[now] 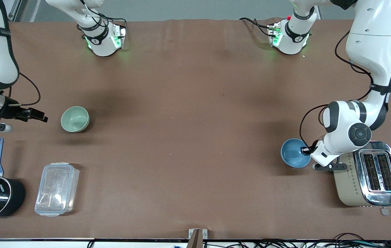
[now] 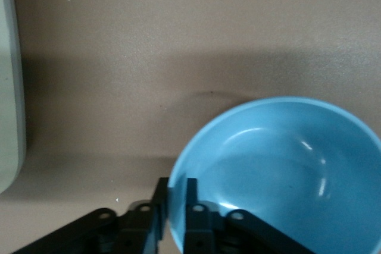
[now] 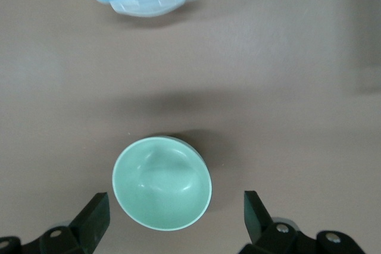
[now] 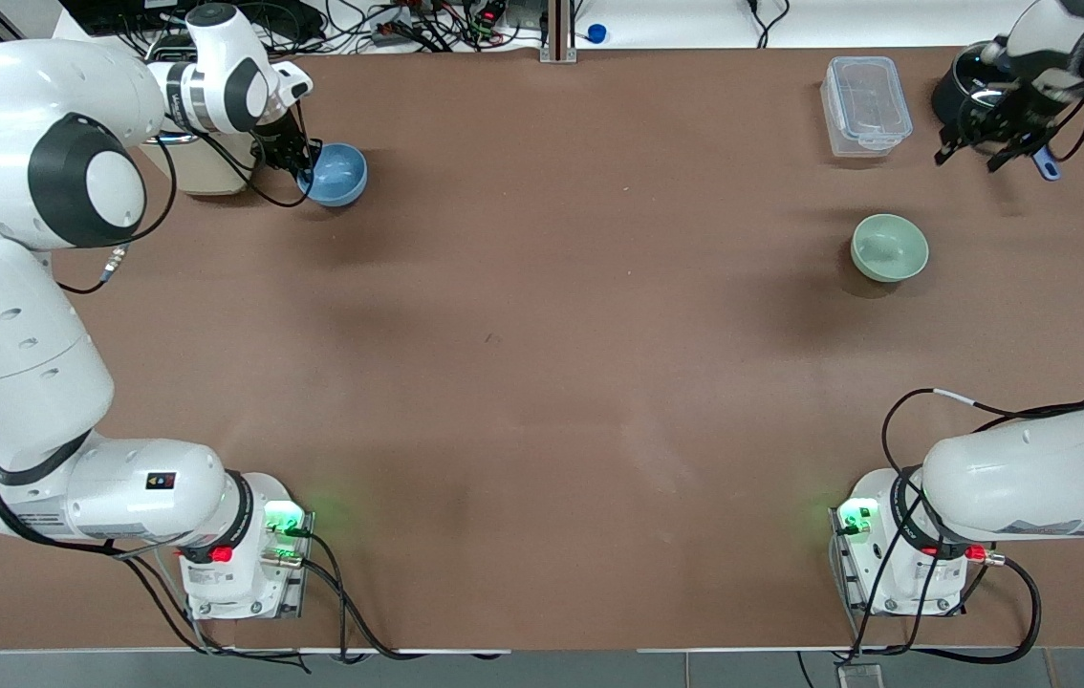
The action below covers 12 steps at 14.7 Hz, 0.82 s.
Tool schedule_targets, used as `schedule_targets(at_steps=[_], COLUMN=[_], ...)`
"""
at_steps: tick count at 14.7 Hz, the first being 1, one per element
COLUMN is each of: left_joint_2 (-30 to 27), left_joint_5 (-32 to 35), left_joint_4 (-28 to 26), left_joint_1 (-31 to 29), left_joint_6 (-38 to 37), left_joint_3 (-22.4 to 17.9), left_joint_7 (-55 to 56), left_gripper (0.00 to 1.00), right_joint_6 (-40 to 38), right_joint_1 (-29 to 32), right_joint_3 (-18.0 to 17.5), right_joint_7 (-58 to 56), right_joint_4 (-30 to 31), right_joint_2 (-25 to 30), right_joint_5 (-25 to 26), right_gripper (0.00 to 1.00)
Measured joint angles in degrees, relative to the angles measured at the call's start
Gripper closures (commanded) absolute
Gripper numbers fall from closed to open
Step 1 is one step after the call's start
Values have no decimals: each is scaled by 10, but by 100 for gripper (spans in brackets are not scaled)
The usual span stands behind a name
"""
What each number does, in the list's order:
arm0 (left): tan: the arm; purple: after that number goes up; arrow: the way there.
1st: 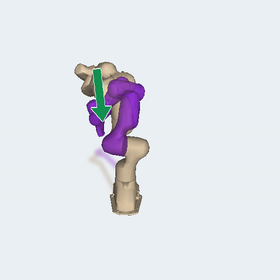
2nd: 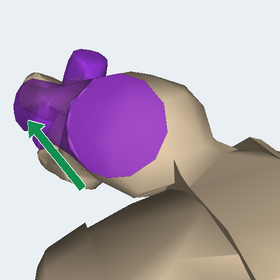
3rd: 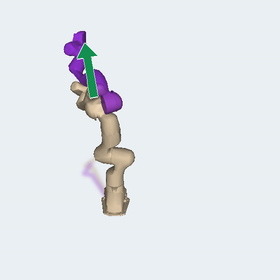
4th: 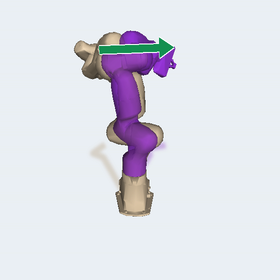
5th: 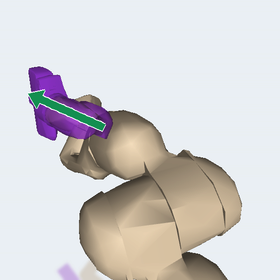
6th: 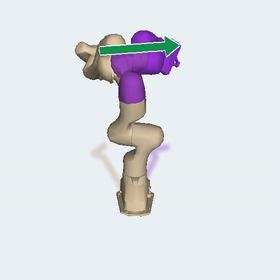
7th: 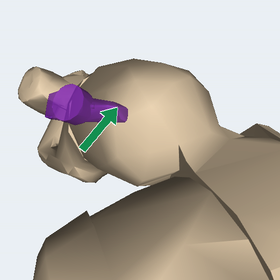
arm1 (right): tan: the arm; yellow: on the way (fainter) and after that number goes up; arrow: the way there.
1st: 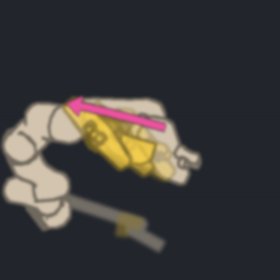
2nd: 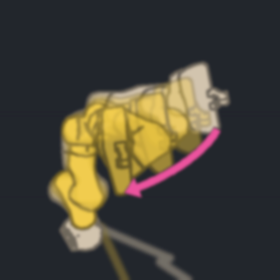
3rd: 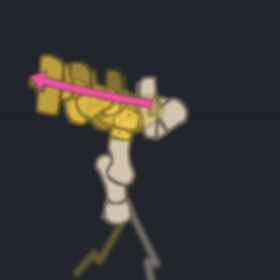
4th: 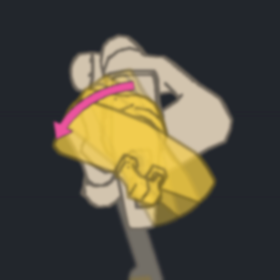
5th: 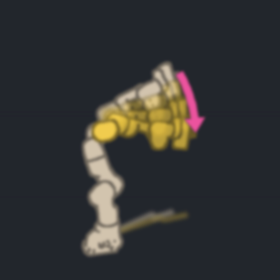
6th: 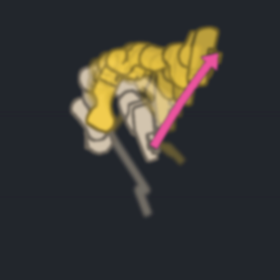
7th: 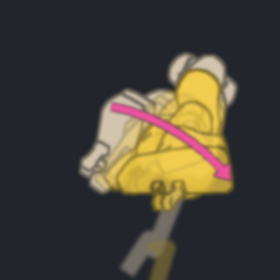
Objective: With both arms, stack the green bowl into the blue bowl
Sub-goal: 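Grip the blue bowl with the left gripper while the right gripper grips the green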
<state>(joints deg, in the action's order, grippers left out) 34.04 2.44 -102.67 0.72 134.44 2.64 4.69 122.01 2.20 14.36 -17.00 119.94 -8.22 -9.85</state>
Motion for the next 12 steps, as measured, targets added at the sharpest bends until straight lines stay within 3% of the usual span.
schedule_targets(at_steps=[2, 5, 8, 10, 12], left_joint_2=[-6, -10, -26, -46, -60], left_joint_5=[0, 1, 1, 1, 1], left_joint_4=[4, 12, 28, 33, 39], left_joint_1=[1, 7, 35, 60, 86], left_joint_6=[-2, 1, -8, -23, -40], left_joint_3=[3, 5, 11, 30, 60], left_joint_7=[0, 0, 23, 61, 123], left_gripper=[100, 100, 100, 100, 100], right_joint_6=[5, 9, 14, 15, 15], right_joint_1=[4, 13, 20, 21, 21], right_joint_3=[5, 26, 39, 39, 39], right_joint_7=[-21, -108, -181, -205, -217], right_joint_4=[3, 9, 12, 12, 16], right_joint_2=[-30, -77, -122, -142, -153], right_joint_5=[-23, -99, -155, -173, -180], right_gripper=[1, 2, 9, 21, 41])
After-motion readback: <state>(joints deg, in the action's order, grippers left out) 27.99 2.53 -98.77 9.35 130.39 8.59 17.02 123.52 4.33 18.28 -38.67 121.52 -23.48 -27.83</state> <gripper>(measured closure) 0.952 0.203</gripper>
